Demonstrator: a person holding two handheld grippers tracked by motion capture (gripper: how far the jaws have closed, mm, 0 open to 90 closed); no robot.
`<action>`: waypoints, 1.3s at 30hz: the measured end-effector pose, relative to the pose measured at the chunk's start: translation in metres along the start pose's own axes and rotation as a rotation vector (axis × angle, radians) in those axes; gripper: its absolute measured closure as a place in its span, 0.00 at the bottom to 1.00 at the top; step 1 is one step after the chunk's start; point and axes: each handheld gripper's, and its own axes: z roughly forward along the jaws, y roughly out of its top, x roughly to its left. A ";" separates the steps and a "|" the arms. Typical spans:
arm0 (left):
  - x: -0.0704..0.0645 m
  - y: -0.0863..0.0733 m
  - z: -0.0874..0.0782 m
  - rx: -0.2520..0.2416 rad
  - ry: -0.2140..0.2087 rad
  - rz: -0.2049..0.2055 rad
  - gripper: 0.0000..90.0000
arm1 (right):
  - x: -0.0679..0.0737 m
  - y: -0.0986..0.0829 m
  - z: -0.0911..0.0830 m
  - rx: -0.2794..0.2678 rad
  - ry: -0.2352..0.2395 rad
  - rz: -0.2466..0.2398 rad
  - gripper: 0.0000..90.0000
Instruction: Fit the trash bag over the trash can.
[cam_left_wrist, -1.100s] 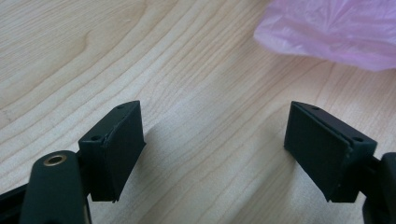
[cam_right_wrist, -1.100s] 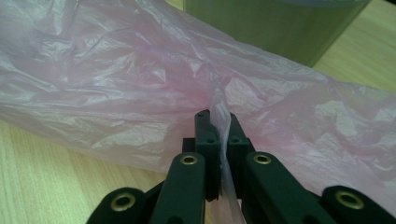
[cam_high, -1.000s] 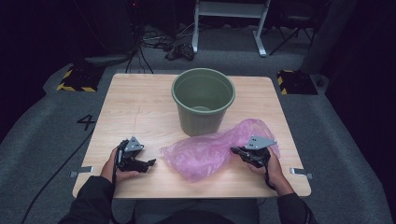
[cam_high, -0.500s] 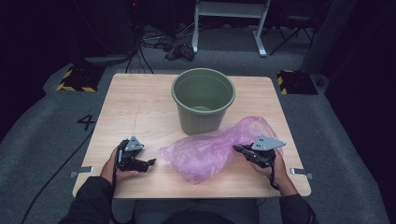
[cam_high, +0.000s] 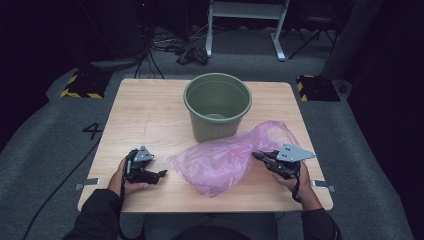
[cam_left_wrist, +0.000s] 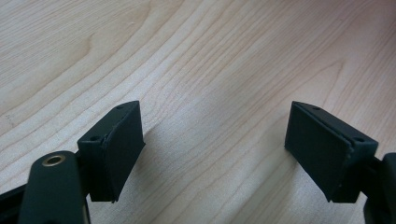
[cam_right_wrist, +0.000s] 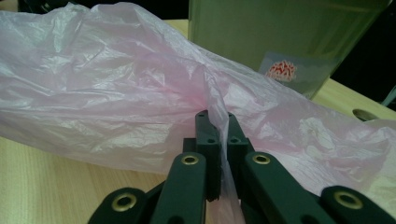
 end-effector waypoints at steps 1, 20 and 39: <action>0.000 0.000 0.000 0.000 0.000 0.000 0.21 | 0.000 0.001 -0.001 -0.005 -0.001 -0.007 0.99; 0.000 0.000 0.000 -0.002 0.004 -0.002 0.21 | 0.008 0.030 -0.034 -0.121 -0.030 -0.055 0.99; -0.001 0.000 0.001 -0.006 0.005 -0.010 0.21 | 0.008 0.062 -0.056 -0.201 -0.064 -0.094 1.00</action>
